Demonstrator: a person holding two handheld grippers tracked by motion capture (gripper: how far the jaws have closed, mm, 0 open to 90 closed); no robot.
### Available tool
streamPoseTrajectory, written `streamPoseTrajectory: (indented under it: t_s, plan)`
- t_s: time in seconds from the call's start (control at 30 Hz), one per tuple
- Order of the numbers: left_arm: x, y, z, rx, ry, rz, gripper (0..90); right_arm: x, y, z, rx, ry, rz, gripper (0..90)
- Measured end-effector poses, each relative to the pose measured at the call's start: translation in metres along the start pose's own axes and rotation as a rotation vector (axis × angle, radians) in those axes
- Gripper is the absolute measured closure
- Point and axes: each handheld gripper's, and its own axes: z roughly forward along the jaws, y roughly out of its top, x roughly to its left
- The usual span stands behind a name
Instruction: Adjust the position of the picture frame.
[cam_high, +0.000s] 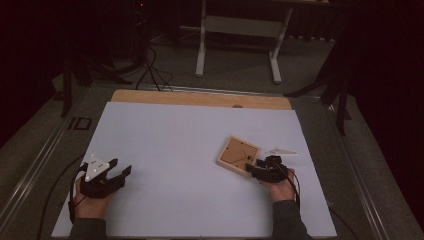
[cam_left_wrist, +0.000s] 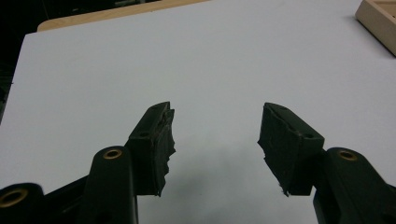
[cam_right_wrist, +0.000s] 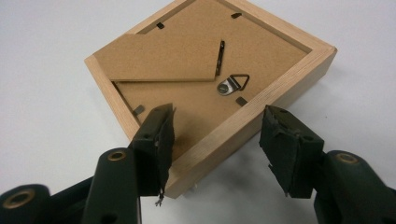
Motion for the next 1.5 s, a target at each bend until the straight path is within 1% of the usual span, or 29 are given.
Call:
streamPoseTrajectory:
  t_s: [0.23,0.3,0.4,0.43,0.6,0.77,1.0,1.13,1.33,1.5]
  plan:
    - [-0.001,0.0,0.002,0.006,-0.001,0.008,44.2,0.003,0.003,0.003,-0.005,0.002,-0.002,49.1]
    - [-0.002,0.0,0.002,0.009,-0.002,0.011,44.2,0.007,0.005,0.007,-0.007,0.001,-0.022,51.6]
    - [-0.002,0.0,0.003,0.01,-0.002,0.012,44.2,0.008,0.006,0.008,-0.005,0.002,-0.029,52.2]
    - [-0.002,0.0,0.003,0.01,-0.002,0.013,44.2,0.012,0.008,0.011,-0.007,0.007,-0.042,53.3]
    - [-0.002,0.0,0.004,0.012,-0.003,0.015,44.2,0.018,0.012,0.017,-0.004,0.013,-0.066,55.1]
    - [-0.003,0.0,0.004,0.014,-0.003,0.017,44.2,0.022,0.014,0.02,-0.007,0.022,-0.077,56.1]
    - [-0.004,0.001,0.005,0.017,-0.004,0.021,44.1,0.025,0.016,0.022,-0.002,0.027,-0.081,59.3]
    - [-0.004,0.001,0.005,0.019,-0.003,0.025,44.1,0.033,0.018,0.027,0.001,0.043,-0.086,59.6]
    - [-0.003,0.001,0.004,0.015,-0.001,0.026,44.1,0.046,0.021,0.035,0.006,0.064,-0.105,59.7]
    - [-0.003,0.001,0.005,0.015,-0.001,0.026,44.1,0.052,0.023,0.041,0.002,0.083,-0.105,60.9]
